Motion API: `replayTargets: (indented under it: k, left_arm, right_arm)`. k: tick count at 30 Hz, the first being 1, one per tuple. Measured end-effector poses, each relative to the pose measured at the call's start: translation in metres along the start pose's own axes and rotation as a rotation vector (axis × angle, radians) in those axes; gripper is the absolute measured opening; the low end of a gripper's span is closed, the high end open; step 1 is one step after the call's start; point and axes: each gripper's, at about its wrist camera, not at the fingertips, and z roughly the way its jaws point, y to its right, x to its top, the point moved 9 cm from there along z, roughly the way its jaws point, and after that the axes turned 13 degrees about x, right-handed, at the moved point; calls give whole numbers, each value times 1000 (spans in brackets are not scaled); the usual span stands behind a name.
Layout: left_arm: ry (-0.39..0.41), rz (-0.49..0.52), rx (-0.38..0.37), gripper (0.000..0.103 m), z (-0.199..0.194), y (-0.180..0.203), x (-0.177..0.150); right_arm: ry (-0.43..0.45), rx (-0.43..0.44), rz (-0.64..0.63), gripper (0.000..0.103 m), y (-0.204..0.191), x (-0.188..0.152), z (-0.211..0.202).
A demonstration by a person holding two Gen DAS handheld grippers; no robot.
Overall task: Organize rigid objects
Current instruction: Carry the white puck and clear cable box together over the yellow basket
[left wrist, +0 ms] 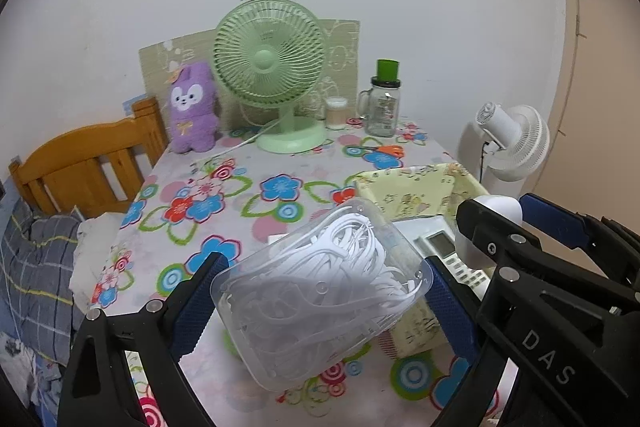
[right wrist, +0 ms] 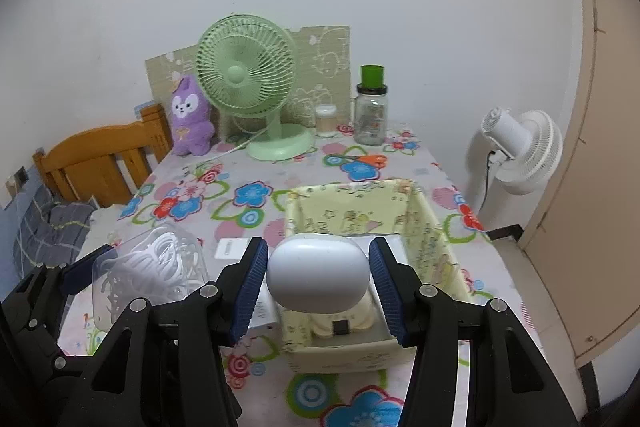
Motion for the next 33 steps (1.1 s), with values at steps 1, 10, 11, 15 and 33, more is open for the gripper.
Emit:
replayTargets:
  k: [1,10,11,15,33]
  left_arm:
    - [0,4,-4,97,-1,3,1]
    - [3,51,-39,97,0,33,11]
    - [3,55,-43,97,1,37,11]
    - [-8,68,-54,97,5,48,10]
    - [-103,175,-82,97,41,96,-12]
  right_arm:
    - [1,-4,4,56,4,0,-1]
    - [8,-27,42,56,32,5,-6]
    - [7,-29,42,56,34,5,-6]
    - [-4,-35,48,56,45,3,-4]
    - [-123,-26,159,56,94,-32,31]
